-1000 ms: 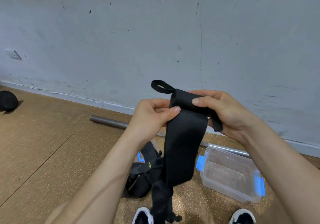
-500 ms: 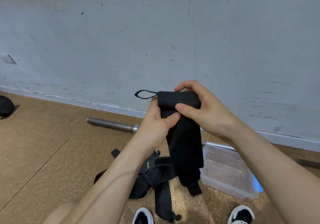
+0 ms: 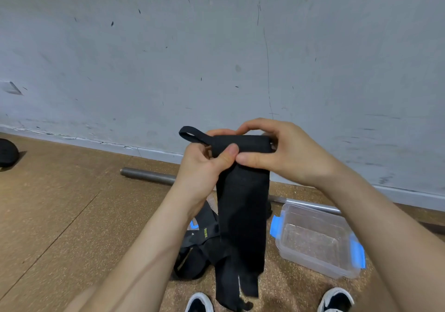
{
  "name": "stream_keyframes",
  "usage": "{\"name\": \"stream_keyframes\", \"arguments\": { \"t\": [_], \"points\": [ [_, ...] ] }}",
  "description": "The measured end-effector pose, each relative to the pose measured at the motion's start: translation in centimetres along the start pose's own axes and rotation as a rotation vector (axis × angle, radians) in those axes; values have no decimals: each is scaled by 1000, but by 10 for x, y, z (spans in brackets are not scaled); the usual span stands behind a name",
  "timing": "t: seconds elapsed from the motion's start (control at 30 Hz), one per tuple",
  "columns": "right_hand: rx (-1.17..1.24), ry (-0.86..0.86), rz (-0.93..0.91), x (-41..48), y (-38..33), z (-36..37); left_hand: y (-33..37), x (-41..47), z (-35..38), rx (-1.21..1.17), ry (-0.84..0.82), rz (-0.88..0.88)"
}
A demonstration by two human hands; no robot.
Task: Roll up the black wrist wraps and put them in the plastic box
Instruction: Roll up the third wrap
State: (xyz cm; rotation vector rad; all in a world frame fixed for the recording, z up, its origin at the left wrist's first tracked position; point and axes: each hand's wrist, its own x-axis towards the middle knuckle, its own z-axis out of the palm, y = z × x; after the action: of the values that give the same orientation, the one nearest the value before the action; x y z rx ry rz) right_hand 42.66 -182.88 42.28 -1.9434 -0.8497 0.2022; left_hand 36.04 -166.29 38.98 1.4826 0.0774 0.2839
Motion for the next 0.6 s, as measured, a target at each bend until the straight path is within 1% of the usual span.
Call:
{"name": "stream_keyframes", "arguments": {
  "t": [0.1,0.17,0.2,0.3,0.4,0.43,0.5,0.53,0.6],
  "points": [
    [173,-186,139,-4,-1,-18,2,-1,-1,104,-42,77],
    [247,-282,156,-5,2,-23,2,-1,-1,144,-54,82],
    [268,-291,149,-6,3,-23,3,-1,-1,153,-57,77],
    [221,-216,84,-4,7,-19,5,1,-4,136,-76,33],
    [34,-167,-3,-3,12,-16,6,0,-8,55,-84,-92],
    [-29,-167,-25,-4,13,-15,6,0,-8,59,-84,-118],
    [-104,-168,-65,-5,14,-12,7,-1,-7,125,-59,-111],
    [-92,-159,-71,-5,14,-10,7,-2,-6,149,-37,-88],
    [60,-133,-17,-6,12,-10,8,-2,-5,145,-9,-34]
  ]
}}
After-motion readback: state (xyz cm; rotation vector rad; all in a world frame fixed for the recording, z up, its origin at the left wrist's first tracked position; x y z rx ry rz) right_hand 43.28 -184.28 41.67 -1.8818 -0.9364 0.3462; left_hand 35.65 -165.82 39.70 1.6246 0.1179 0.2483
